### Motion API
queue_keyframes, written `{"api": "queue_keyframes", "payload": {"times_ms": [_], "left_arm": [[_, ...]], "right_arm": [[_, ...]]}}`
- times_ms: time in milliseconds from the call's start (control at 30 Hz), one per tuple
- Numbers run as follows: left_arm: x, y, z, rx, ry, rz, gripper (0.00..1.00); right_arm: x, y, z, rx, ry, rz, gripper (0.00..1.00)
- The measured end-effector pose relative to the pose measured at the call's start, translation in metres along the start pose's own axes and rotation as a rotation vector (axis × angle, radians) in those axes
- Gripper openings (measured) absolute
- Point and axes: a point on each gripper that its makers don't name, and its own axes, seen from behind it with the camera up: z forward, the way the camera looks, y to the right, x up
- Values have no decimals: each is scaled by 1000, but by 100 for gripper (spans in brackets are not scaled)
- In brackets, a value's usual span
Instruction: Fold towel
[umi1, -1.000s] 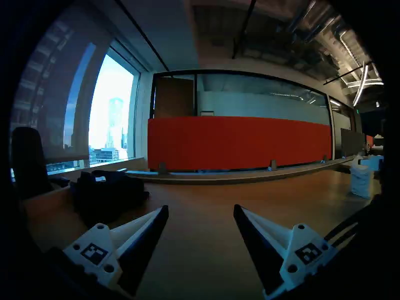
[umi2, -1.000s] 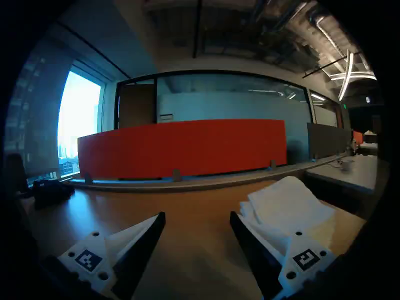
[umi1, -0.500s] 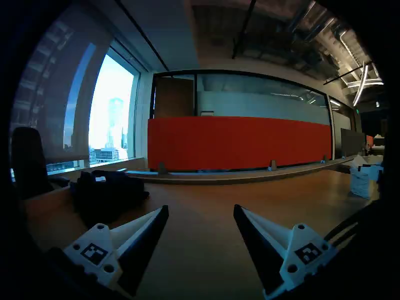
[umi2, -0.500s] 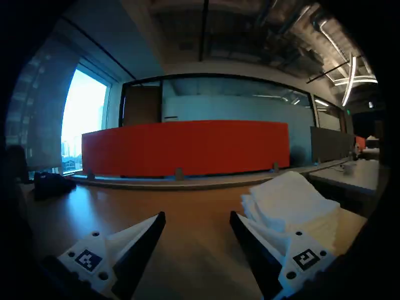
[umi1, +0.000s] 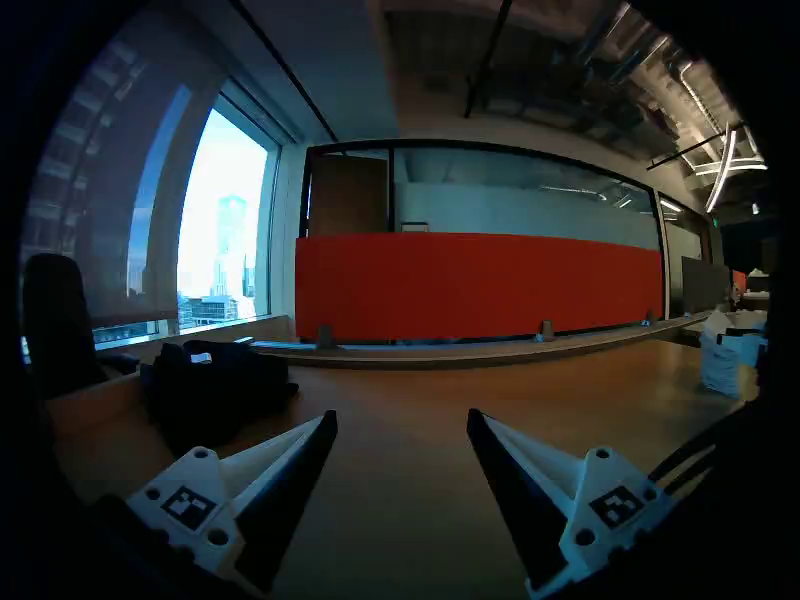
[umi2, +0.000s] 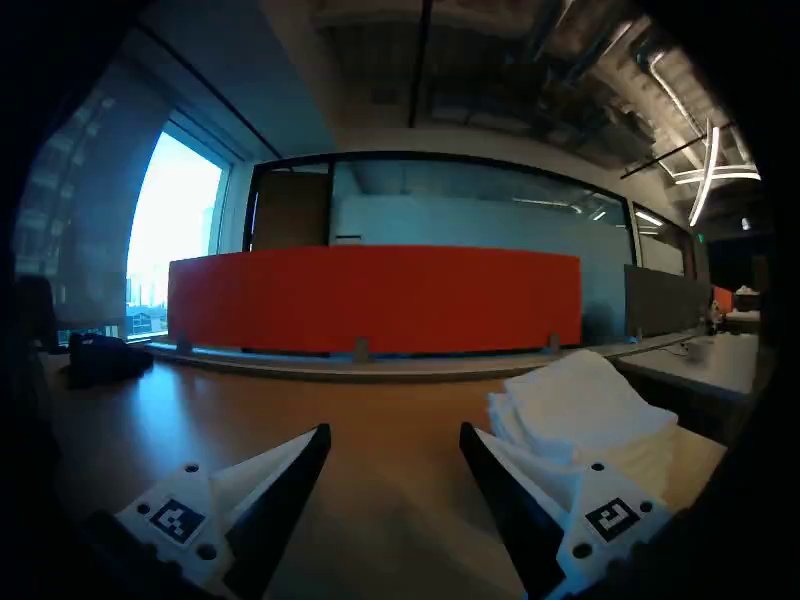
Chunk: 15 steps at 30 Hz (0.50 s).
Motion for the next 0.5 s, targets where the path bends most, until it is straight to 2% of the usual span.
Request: {"api": "queue_keyframes", "payload": {"times_ms": [500], "left_arm": [[0,0,0,0,0,0,97]], "right_arm": [[0,-2,-1,5,0,1,100]]}}
